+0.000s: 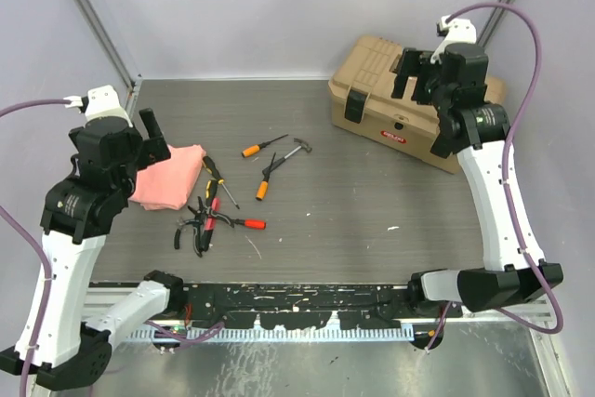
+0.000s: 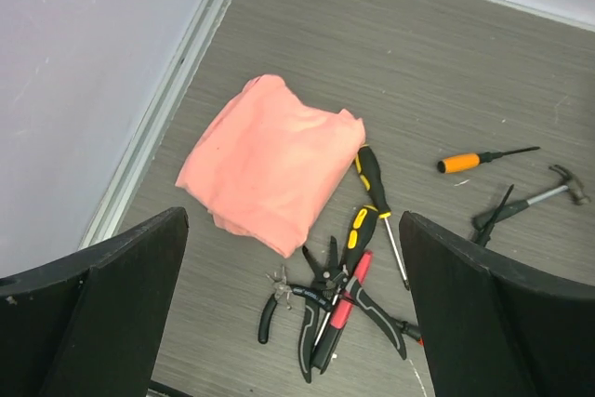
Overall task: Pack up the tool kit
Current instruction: Move the toolbox to the center of the board.
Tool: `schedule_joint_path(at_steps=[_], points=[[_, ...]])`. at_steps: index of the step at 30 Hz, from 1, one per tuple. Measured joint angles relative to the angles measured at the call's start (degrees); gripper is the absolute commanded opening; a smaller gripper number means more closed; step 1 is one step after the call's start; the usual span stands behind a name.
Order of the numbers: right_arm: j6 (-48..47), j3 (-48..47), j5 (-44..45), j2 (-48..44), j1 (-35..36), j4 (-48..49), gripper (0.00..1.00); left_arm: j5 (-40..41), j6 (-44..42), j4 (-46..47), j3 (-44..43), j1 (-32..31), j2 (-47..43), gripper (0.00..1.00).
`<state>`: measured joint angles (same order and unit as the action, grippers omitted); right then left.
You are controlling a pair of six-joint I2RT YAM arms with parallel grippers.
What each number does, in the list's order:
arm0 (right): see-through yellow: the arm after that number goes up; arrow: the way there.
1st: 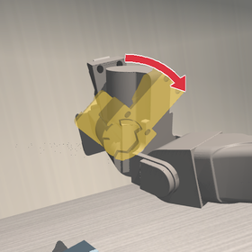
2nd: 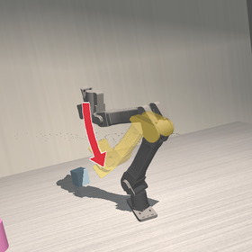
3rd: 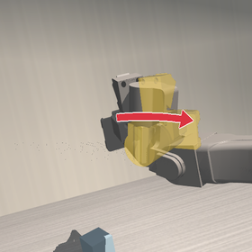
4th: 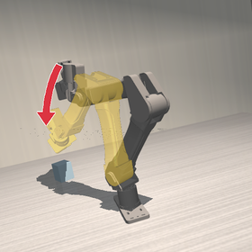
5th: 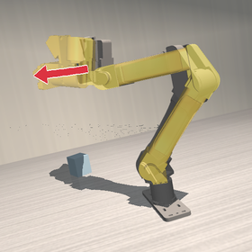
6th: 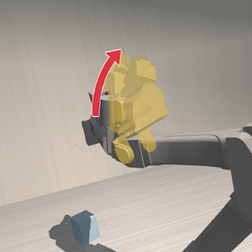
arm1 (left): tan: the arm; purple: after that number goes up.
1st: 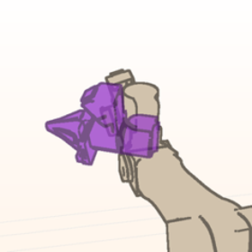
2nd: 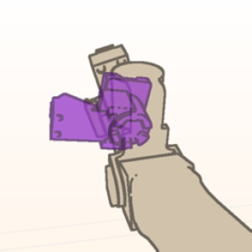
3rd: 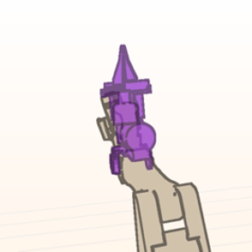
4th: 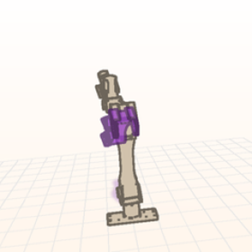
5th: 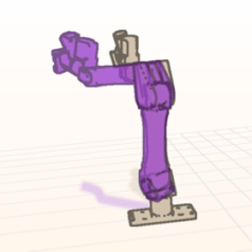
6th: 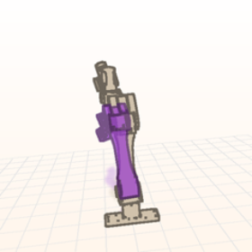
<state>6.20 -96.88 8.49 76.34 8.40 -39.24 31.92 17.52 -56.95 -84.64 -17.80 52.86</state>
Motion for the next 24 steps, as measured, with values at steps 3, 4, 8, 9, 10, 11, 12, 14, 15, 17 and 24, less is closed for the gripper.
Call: schedule_joint_path(at_steps=[3,4,8,9,10,11,12,14,15,17,24], points=[[0.0,5.5,-0.2,-2.5,0.0,0.2,1.0,-0.5,0.1,1.4,3.6,1.7,-1.1,0.98],[0.0,7.6,-0.3,-3.6,0.0,0.1,1.0,-0.8,0.1,1.9,4.7,2.4,-1.5,0.98],[0.2,13.4,-0.6,-6.7,0.0,-0.1,1.0,-3.6,0.0,3.8,8.1,4.5,-2.3,0.98],[0.2,14.4,-0.7,-7.2,0.0,-0.1,1.0,-5.2,0.0,4.3,9.1,5.0,-2.6,0.98],[0.3,15.6,-0.9,-7.9,0.0,-0.1,1.0,-6.5,0.0,4.8,10.0,5.4,-2.9,0.98],[0.4,16.6,-1.1,-8.5,0.0,-0.3,1.0,-8.3,0.1,5.7,11.4,5.9,-3.4,0.98],[0.4,17.3,-1.2,-8.8,0.0,-0.3,1.0,-9.9,0.1,6.3,12.8,6.2,-3.8,0.98],[0.6,19.0,-1.7,-9.7,0.0,-0.3,1.0,-13.5,0.3,7.5,15.4,6.9,-4.5,0.98],[0.7,19.6,-2.0,-10.1,0.0,-0.4,1.0,-16.3,0.5,8.0,16.7,7.3,-4.6,0.98],[1.1,20.3,-2.5,-10.5,0.0,-0.4,1.0,-21.4,1.2,8.7,17.8,7.7,-3.7,0.98],[2.5,21.6,-5.4,-11.1,0.0,-0.3,1.0,-42.3,7.3,17.7,20.8,5.1,6.5,0.98]])
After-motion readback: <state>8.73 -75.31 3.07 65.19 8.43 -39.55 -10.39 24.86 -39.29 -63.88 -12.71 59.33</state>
